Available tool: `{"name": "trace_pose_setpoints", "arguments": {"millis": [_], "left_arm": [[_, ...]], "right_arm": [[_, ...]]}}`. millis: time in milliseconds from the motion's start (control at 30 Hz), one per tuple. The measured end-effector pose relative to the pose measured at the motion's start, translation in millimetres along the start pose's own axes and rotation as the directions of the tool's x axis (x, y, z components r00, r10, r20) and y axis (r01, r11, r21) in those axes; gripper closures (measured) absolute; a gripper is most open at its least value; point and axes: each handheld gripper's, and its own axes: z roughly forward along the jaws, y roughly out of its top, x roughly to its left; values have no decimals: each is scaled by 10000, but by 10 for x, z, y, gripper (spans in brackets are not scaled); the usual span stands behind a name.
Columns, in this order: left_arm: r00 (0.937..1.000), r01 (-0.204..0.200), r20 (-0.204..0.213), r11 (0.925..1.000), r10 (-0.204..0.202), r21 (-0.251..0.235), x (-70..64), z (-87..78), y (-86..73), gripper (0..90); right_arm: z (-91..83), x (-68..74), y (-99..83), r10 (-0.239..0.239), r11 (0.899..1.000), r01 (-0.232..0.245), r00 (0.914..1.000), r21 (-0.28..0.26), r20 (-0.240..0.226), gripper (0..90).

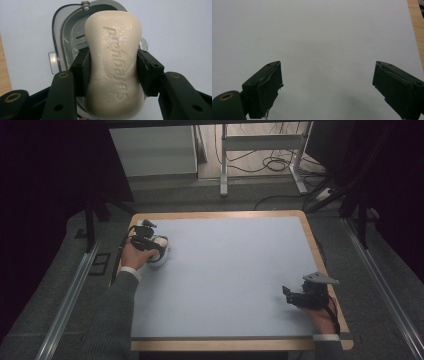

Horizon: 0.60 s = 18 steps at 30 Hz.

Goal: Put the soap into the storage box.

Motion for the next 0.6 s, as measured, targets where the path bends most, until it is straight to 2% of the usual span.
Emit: {"name": "trace_pose_setpoints", "arguments": {"millis": [100,200,400,600], "left_arm": [[10000,24,-35,10000,-25,-75,6,12,-17,484],[9997,161,196,9978,-148,-643,8,-48,-22,449],[9984,-103,554,9961,152,-876,-48,-120,-46,365],[9941,-298,996,9905,434,-1340,-120,-232,-75,346]], "right_arm": [[6,-1,-1,-23,10000,23,10000,13,-6,86],[8,3,-2,-38,10000,39,10000,26,-13,86],[8,13,0,-67,10000,67,10000,17,-17,86],[8,4,1,-77,10000,77,10000,4,5,86]]}}
